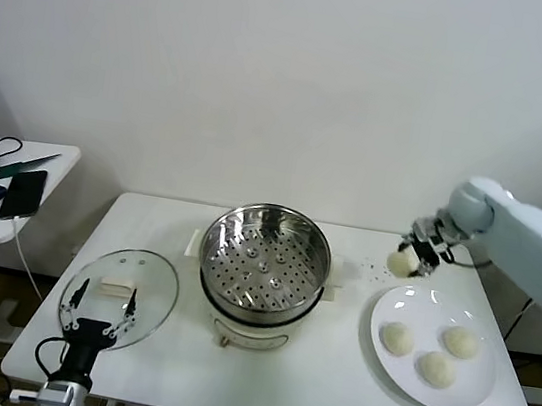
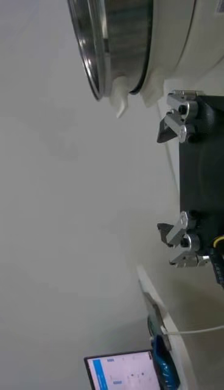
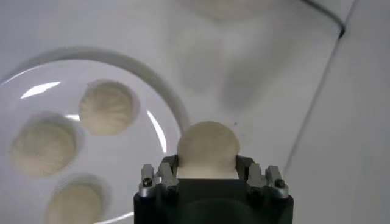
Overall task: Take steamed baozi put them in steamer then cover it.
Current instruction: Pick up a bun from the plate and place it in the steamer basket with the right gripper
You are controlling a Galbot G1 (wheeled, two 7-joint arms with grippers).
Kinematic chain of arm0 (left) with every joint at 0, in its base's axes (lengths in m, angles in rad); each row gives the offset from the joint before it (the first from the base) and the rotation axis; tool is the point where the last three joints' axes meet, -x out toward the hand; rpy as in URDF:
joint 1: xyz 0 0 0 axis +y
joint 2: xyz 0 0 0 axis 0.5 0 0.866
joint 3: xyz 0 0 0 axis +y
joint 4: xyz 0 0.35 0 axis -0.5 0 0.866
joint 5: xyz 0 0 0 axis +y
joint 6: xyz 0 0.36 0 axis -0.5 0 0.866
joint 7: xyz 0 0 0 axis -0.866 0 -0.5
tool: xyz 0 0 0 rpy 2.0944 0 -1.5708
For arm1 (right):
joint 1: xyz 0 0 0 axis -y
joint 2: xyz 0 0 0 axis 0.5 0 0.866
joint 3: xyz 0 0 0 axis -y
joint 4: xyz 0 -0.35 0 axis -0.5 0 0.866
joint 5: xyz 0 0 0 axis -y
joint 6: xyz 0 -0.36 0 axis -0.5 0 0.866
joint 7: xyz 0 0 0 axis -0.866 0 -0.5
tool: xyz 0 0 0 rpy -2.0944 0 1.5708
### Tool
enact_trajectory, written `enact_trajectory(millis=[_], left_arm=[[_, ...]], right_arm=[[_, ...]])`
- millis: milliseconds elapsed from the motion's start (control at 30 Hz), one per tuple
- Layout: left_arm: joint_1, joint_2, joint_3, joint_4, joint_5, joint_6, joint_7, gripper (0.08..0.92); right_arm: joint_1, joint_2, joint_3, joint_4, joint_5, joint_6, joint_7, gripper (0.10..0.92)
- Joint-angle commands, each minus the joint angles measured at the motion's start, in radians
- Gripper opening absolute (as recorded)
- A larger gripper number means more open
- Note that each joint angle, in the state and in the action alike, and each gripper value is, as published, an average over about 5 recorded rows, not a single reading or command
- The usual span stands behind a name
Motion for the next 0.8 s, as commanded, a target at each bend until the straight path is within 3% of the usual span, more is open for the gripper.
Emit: enact_trajectory(millis=[33,533,800], left_arm=[[0.005,0.005,0.000,-0.003,-0.005,0.000,0.000,0.823],[0.023,0.048,0.002,-0.008,-0.043,0.003,-0.004,0.823],[0.019,0.066,0.005,-0.010,-0.045,0.007,-0.002,0.823]], right_arm=[[0.253,0.144,-0.116,0.098,-0.059,0.169,-0.007,0.633],[0.096,0.498,-0.029,0.069,-0.270,0.289,0.011,0.636],[-0.032,0.584,-0.012,0.015,-0.384,0.321,0.021,0.636]])
